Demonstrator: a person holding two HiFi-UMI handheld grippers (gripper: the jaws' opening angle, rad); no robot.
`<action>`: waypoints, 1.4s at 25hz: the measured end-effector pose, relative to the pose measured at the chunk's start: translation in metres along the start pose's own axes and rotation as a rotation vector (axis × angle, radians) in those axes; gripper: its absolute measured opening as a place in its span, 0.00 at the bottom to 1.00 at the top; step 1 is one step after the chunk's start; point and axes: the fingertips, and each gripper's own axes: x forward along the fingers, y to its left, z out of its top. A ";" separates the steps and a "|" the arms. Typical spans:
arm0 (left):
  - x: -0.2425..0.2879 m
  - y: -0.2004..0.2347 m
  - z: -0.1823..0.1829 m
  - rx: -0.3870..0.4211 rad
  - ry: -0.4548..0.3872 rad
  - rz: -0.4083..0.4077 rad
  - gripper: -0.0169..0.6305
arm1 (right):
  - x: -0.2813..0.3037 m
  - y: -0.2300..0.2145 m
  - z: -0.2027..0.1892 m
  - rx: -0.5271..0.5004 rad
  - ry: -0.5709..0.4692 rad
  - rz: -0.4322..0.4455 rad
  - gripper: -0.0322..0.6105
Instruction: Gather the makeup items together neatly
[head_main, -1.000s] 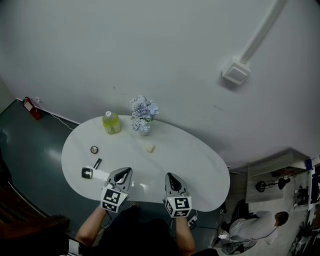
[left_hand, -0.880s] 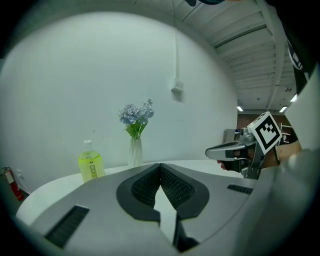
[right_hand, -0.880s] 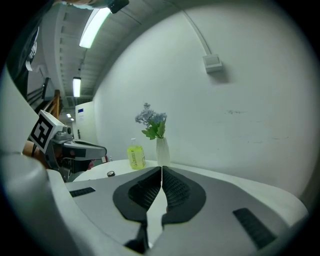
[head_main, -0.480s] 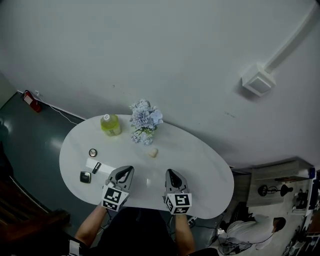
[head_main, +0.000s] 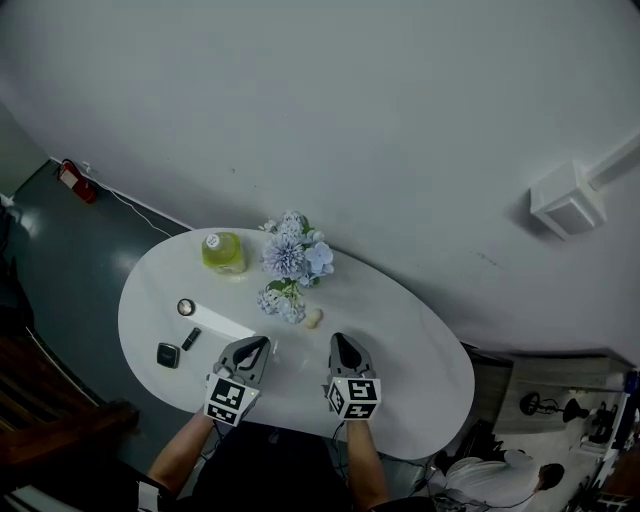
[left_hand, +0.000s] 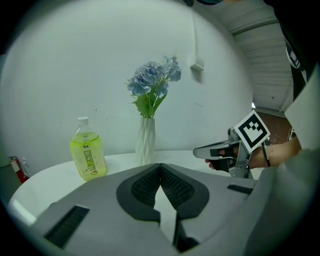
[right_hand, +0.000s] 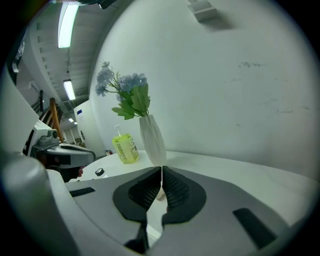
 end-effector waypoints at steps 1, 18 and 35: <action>0.002 0.002 -0.002 -0.006 0.007 0.006 0.05 | 0.007 -0.001 -0.003 0.007 0.010 0.005 0.10; 0.026 0.019 -0.026 -0.076 0.104 0.063 0.05 | 0.098 -0.012 -0.051 0.201 0.251 0.089 0.28; 0.036 0.028 -0.032 -0.078 0.137 0.068 0.05 | 0.113 -0.001 -0.062 0.245 0.320 0.144 0.28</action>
